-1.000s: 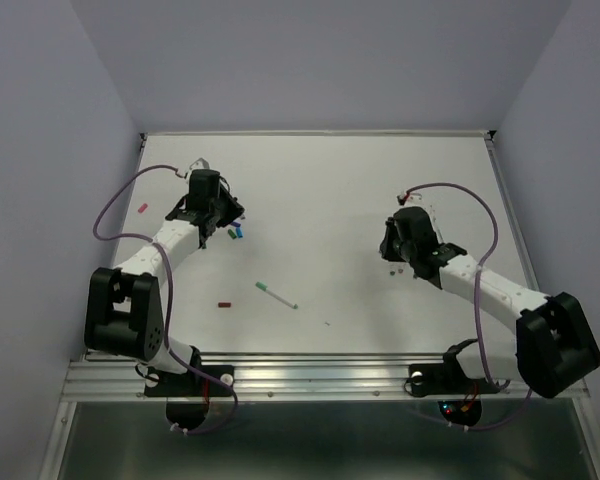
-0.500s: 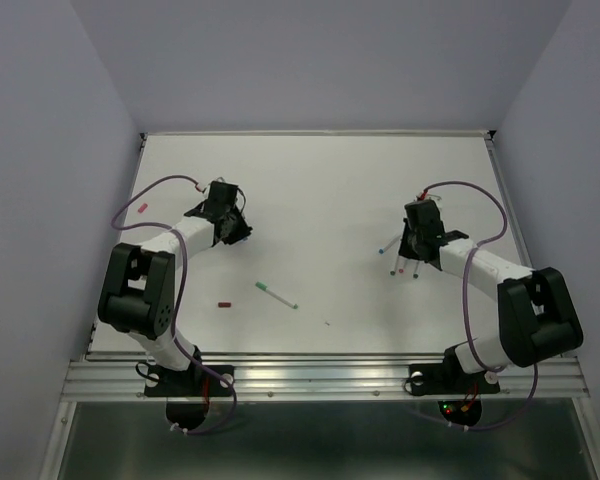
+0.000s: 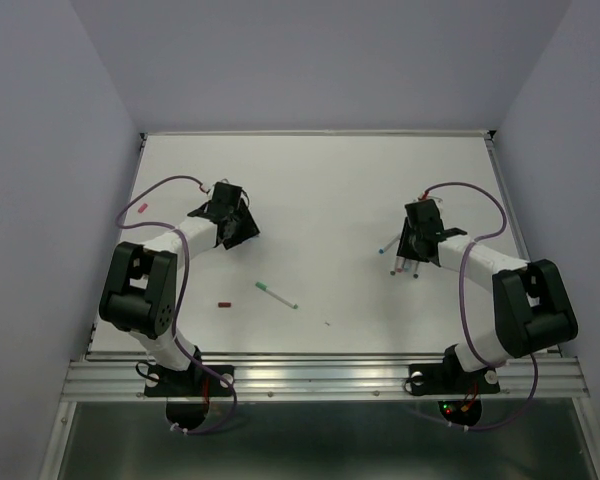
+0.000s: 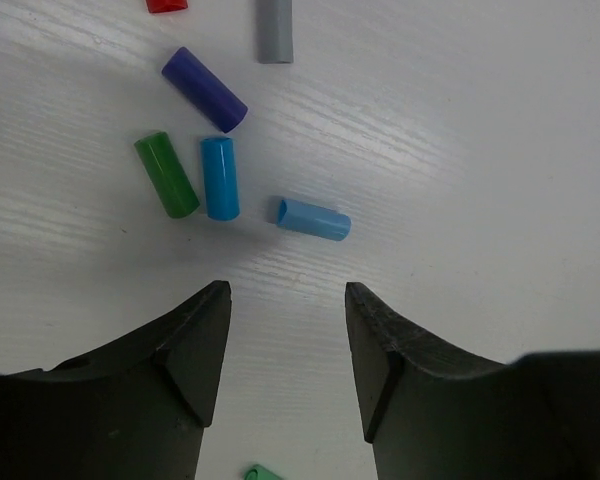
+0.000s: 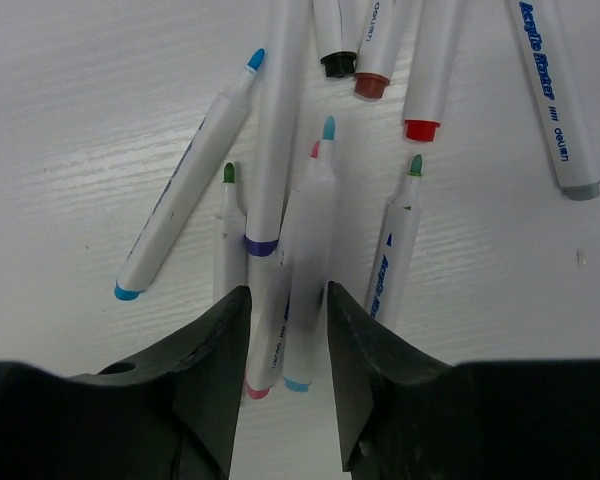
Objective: Open the pen caps
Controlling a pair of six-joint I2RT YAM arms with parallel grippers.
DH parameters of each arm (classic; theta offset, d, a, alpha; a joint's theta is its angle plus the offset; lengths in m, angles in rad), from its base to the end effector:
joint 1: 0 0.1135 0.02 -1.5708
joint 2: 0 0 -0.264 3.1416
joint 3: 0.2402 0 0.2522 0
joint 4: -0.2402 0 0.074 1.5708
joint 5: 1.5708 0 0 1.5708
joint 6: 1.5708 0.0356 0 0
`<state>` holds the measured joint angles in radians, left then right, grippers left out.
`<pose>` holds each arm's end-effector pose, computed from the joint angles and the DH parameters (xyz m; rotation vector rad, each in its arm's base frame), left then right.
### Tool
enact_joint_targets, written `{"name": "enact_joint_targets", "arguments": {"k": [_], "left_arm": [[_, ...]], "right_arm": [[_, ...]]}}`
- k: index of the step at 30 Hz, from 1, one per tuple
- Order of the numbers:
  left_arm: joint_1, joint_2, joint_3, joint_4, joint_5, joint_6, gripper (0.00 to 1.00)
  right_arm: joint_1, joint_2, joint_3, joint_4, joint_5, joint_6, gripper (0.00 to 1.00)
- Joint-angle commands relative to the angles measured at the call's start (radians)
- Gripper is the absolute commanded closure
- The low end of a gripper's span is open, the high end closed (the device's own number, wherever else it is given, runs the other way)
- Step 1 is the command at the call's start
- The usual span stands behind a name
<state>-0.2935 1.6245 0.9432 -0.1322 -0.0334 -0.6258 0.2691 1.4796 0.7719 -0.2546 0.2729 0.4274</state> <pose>0.3234 -0.0965 0.1898 -0.4161 2.3843 -0.3910 0.2754 0.0660 0.1739 0.3027 2.4641 -0.0543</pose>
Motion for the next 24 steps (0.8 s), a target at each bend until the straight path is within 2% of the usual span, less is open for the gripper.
{"name": "enact_joint_targets", "arguments": {"k": [1, 3, 4, 5, 7, 8, 9, 10, 12, 15, 16, 18, 20, 22, 24], "left_arm": [[-0.009, -0.031, 0.035, -0.015, -0.013, 0.015, 0.40], [-0.009, -0.047, 0.040, -0.018, -0.007, 0.020, 0.38], [-0.010, -0.058, 0.043, -0.020, 0.003, 0.023, 0.31], [-0.012, -0.081, 0.052, -0.021, 0.006, 0.026, 0.28], [-0.015, -0.112, 0.062, -0.033, 0.009, 0.031, 0.17], [-0.019, -0.147, 0.068, -0.040, 0.018, 0.034, 0.07], [-0.022, -0.166, 0.071, -0.043, 0.018, 0.035, 0.07], [-0.024, -0.187, 0.071, -0.043, 0.029, 0.038, 0.01], [-0.026, -0.259, 0.063, -0.047, 0.061, 0.051, 0.01], [-0.026, -0.359, 0.046, -0.078, 0.044, 0.051, 0.01], [-0.026, -0.383, 0.043, -0.093, -0.014, 0.046, 0.01], [-0.022, -0.437, 0.048, -0.156, -0.063, 0.028, 0.01], [-0.018, -0.484, 0.043, -0.196, -0.117, 0.023, 0.01], [-0.003, -0.515, 0.028, -0.208, -0.152, -0.017, 0.01], [0.017, -0.560, -0.006, -0.205, -0.154, -0.035, 0.01]], "right_arm": [[-0.005, -0.012, 0.052, -0.021, 0.026, 0.019, 0.57], [-0.005, -0.033, 0.059, -0.049, 0.019, 0.024, 0.56], [-0.005, -0.048, 0.061, -0.054, 0.011, 0.021, 0.55], [-0.005, -0.064, 0.060, -0.054, 0.003, 0.005, 0.52], [-0.005, -0.125, 0.061, -0.060, -0.030, -0.025, 0.35], [-0.005, -0.171, 0.064, -0.064, -0.085, -0.067, 0.20], [-0.005, -0.171, 0.064, -0.064, -0.124, -0.084, 0.07], [-0.005, -0.215, 0.066, -0.067, -0.165, -0.123, 0.00], [0.028, -0.255, 0.066, -0.069, -0.263, -0.165, 0.00], [0.200, -0.304, 0.067, -0.060, -0.298, -0.216, 0.00], [0.304, -0.306, 0.070, -0.054, -0.302, -0.225, 0.00], [0.404, -0.286, 0.079, -0.011, -0.326, -0.253, 0.00], [0.537, -0.216, 0.110, 0.024, -0.327, -0.285, 0.00], [0.619, -0.135, 0.153, 0.035, -0.302, -0.306, 0.00], [0.717, 0.014, 0.240, 0.037, -0.221, -0.331, 0.00]]}}
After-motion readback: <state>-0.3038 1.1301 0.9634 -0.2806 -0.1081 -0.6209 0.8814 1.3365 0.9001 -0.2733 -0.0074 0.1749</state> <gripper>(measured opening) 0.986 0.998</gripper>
